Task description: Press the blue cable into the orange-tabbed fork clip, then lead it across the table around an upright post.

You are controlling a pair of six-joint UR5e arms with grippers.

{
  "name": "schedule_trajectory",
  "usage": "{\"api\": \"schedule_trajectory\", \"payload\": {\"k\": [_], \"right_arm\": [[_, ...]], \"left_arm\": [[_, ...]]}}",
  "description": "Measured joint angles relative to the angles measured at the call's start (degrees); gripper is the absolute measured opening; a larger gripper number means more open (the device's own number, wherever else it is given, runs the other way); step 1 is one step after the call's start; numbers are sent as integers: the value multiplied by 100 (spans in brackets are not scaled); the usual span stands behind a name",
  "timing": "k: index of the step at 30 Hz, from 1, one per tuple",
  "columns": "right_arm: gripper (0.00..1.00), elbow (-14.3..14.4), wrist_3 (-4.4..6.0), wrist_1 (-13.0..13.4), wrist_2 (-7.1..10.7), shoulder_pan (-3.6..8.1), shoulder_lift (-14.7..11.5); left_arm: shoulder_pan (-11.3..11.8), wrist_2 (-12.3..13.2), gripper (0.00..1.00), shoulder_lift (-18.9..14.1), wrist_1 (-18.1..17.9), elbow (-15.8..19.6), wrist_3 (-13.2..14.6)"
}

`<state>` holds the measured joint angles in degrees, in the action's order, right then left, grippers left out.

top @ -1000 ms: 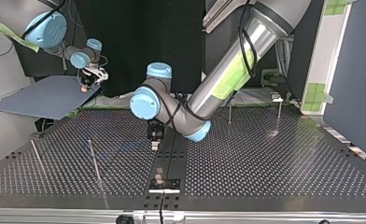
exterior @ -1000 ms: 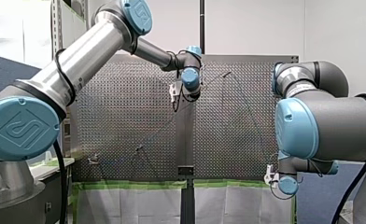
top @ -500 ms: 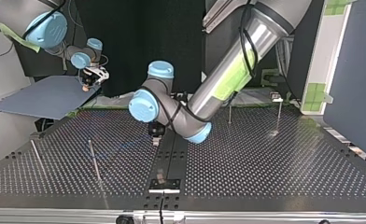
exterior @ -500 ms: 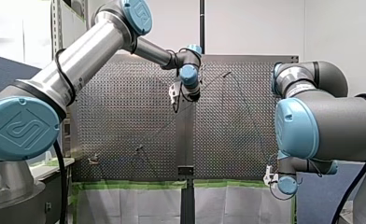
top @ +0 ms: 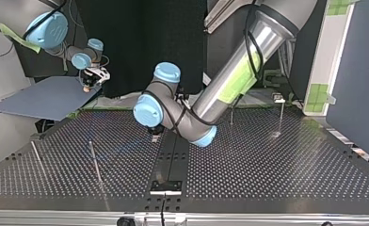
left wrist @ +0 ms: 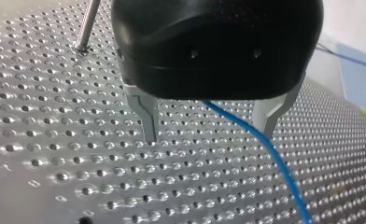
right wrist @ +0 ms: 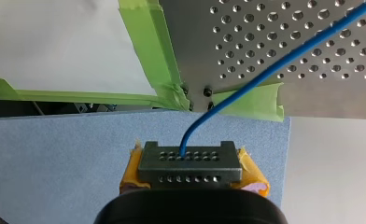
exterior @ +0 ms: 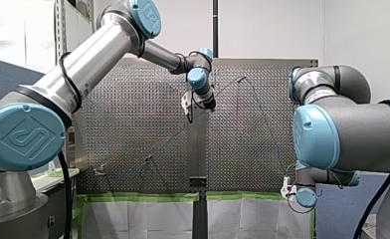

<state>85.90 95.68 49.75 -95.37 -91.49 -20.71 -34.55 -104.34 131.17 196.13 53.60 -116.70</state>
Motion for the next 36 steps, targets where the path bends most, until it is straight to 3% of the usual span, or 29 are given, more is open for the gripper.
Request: {"api": "schedule_trajectory", "payload": {"k": [7,14,25,36], "right_arm": [[0,2,5,-5,14,-6,0],[0,2,5,-6,17,-12,0],[0,3,-10,-23,26,-34,7],[0,0,-55,-32,26,-51,9]], "left_arm": [[30,354,100,-51,162,3,-356],[23,307,100,-324,213,7,-396],[-172,430,100,-931,653,32,-101],[-316,636,100,-1518,500,33,440]]}}
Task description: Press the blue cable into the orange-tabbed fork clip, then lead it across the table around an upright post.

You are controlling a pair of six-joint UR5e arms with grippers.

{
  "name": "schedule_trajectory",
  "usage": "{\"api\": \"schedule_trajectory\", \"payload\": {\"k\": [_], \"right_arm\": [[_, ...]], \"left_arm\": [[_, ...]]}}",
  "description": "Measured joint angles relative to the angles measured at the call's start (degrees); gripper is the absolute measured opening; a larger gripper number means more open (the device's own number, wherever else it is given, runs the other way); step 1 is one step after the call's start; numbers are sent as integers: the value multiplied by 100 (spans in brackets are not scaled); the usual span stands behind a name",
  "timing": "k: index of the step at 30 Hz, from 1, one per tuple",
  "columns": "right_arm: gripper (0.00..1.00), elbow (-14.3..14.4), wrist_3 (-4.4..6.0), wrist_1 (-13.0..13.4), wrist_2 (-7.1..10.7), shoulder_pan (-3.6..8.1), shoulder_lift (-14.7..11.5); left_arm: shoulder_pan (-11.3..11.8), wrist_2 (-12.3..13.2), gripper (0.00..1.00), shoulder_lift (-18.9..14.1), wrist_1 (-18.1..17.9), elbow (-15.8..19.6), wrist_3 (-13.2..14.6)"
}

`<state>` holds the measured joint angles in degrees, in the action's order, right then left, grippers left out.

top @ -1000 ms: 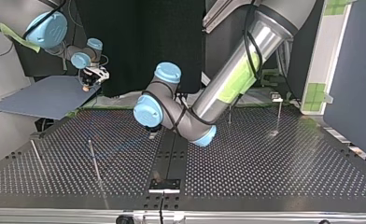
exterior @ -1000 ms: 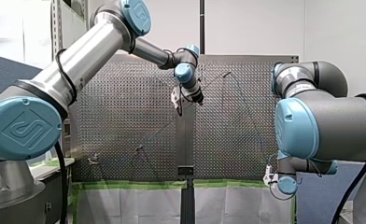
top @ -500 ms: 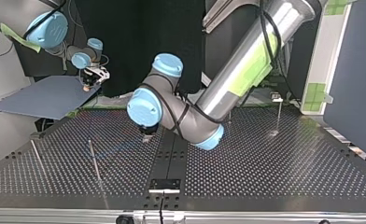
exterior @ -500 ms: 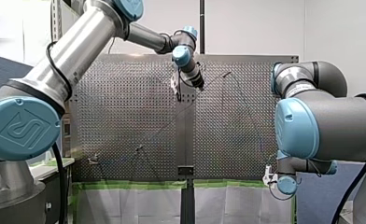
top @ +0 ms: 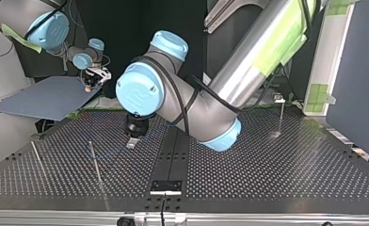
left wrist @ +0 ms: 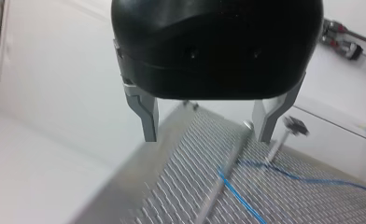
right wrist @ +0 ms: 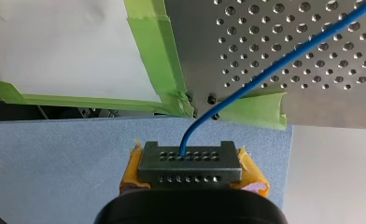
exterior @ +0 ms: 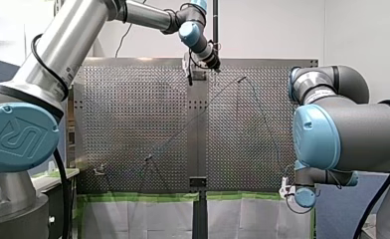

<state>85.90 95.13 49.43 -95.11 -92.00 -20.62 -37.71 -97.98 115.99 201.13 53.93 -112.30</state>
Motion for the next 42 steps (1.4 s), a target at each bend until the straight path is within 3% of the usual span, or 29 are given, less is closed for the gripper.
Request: {"api": "schedule_trajectory", "payload": {"k": [7,15,25,34,42], "right_arm": [[0,-3,-1,4,0,-8,0],[0,-2,2,29,25,-16,0],[0,-6,12,14,44,-16,0],[0,-3,19,24,50,-15,0],[0,-4,23,2,61,-16,0]], "left_arm": [[-86,337,100,-5,-398,-3,429],[-249,474,100,137,-863,-58,884],[-620,281,100,663,-914,-538,937],[-561,-63,100,886,-869,-650,914],[-541,-145,100,892,-838,-622,935]]}}
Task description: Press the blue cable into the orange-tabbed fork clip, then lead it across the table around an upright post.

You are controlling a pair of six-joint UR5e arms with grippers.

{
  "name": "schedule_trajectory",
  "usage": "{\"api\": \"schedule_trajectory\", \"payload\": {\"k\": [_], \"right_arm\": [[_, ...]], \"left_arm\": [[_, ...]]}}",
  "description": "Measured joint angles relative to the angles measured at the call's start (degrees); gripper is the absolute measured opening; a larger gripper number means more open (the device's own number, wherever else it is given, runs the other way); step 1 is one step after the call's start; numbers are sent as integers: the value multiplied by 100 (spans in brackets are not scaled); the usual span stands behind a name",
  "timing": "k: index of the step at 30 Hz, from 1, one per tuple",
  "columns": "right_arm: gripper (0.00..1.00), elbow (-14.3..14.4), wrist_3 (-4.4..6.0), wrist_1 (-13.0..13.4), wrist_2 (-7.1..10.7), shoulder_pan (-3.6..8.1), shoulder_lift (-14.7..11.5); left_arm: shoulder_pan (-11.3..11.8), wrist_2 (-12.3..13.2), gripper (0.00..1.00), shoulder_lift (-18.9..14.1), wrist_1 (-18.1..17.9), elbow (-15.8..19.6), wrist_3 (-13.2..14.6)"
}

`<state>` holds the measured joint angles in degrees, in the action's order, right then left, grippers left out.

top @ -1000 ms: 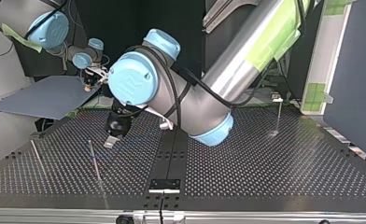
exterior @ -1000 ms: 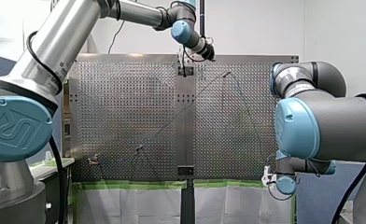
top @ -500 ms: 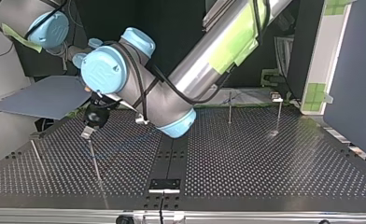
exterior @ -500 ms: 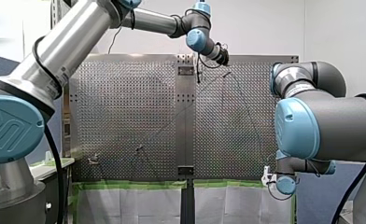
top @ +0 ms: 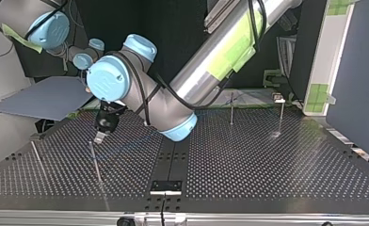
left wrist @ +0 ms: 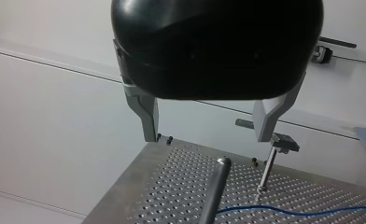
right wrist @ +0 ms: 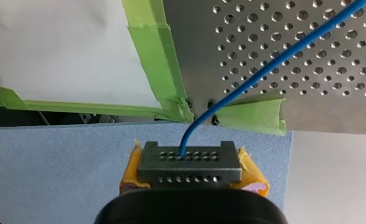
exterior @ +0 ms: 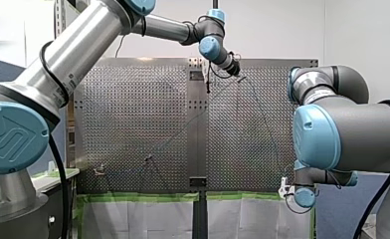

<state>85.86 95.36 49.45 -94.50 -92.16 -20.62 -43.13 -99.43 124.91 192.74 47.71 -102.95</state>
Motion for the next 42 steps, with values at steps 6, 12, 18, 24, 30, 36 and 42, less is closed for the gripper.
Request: {"api": "schedule_trajectory", "payload": {"k": [6,12,18,24,30,36,42], "right_arm": [[0,-1,21,12,8,19,0],[0,-2,36,2,43,29,0],[0,-2,37,-4,65,26,0],[0,-3,37,-7,70,4,0],[0,-2,37,-10,70,1,0],[0,-2,37,-8,71,0,0],[0,-3,37,-12,71,-1,0]], "left_arm": [[24,8,100,0,-11,229,8],[53,-1,100,-3,-16,324,12],[56,-104,100,-6,2,327,47],[57,-231,100,-6,25,329,98],[59,-252,100,-7,27,329,108],[59,-261,100,-7,28,326,109],[59,-280,100,-7,28,327,109]]}}
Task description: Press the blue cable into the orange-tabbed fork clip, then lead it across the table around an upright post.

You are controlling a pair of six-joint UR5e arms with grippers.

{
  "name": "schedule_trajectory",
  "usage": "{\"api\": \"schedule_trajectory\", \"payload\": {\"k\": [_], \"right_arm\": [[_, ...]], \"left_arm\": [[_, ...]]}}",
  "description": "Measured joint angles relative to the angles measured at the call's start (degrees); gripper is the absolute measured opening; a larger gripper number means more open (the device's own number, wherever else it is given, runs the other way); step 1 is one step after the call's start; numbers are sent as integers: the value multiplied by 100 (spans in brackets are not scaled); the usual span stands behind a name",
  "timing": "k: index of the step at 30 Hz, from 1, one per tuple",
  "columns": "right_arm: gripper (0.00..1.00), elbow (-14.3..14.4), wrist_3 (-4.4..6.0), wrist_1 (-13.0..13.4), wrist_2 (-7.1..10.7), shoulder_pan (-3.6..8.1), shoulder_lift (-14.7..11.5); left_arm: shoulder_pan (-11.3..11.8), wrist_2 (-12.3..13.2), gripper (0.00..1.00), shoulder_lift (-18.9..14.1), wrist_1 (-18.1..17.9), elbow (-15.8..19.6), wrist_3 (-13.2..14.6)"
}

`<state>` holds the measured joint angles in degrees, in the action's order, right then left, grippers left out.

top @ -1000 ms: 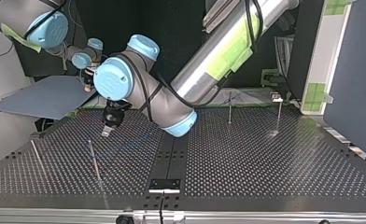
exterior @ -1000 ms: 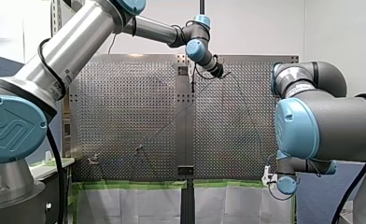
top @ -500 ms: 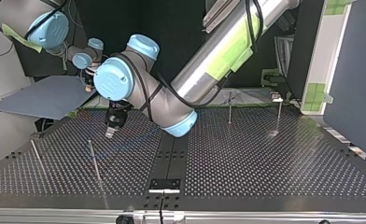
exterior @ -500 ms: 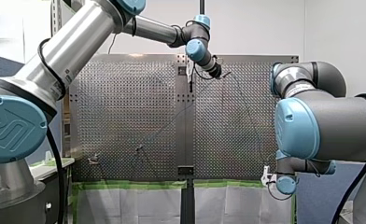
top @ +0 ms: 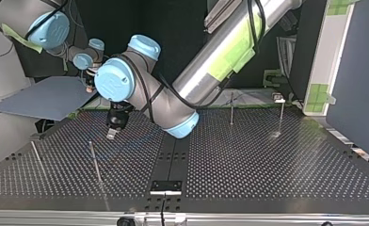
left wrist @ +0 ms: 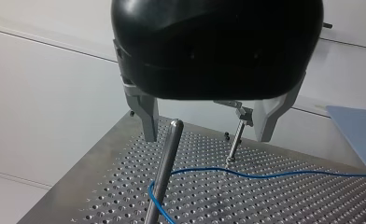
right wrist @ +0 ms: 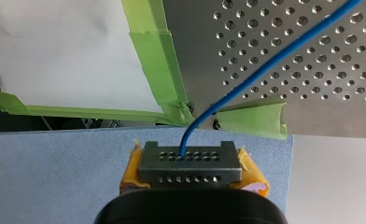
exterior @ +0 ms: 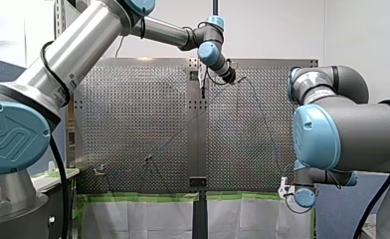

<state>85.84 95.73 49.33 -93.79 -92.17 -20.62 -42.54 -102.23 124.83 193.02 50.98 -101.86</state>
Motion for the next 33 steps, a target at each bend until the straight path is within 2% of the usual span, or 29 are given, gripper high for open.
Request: {"api": "schedule_trajectory", "payload": {"k": [14,22,33], "right_arm": [[0,1,0,7,0,1,0],[0,0,0,7,34,1,0],[0,0,0,-1,43,0,0]], "left_arm": [[-1,-17,100,0,0,1,0],[0,-274,100,0,0,2,29],[-2,-334,100,-1,0,-1,57]]}}
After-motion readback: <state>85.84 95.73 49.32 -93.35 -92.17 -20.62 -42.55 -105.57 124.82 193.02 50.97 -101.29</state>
